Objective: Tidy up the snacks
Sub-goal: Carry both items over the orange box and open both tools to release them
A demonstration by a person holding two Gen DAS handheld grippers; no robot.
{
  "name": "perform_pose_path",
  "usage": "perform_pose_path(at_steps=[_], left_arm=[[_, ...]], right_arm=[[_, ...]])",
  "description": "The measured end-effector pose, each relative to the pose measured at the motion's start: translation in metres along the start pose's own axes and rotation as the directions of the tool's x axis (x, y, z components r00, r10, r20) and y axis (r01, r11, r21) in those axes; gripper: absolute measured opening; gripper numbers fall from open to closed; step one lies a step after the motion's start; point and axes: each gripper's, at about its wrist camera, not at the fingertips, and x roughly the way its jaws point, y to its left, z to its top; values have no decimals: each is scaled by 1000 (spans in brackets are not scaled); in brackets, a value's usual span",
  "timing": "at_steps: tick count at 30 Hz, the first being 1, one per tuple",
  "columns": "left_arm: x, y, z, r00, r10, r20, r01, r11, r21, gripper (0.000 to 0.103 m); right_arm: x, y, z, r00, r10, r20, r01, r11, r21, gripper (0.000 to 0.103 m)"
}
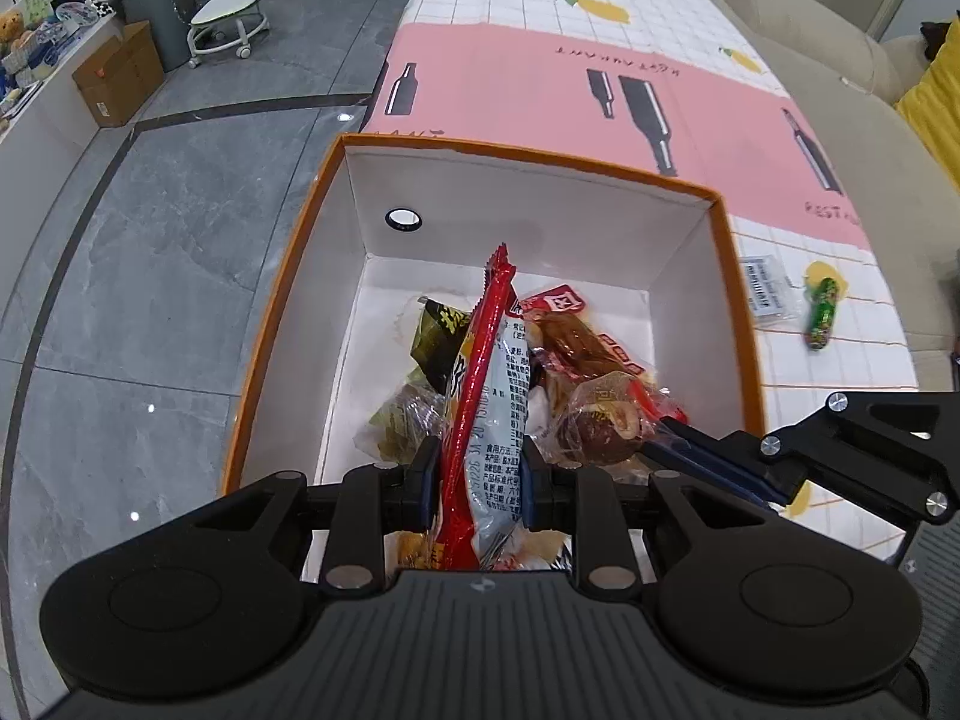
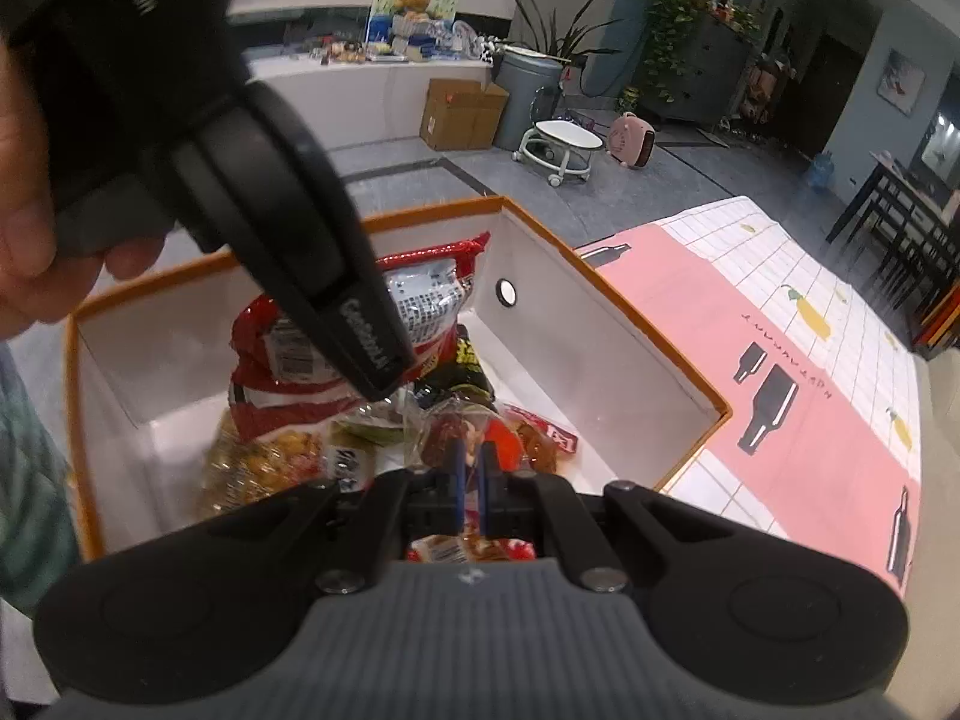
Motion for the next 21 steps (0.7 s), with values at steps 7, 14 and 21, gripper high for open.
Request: perform_pose_path(at_steps=[7,14,21], left_arm=[[23,-1,8,999,44,-25,-44,999,19,28],[31,-2,17,998,62,3,-62,997,44,28],[39,1,25,999,34,11,-35,999,24,28]], right_arm=[[22,-4,7,1000,-1,-31,0,1000,-20,0],[36,-7,14,999,-6,-41,5,1000,-29,0],[43,-19,15,999,-23,-46,22,1000,-13,3]])
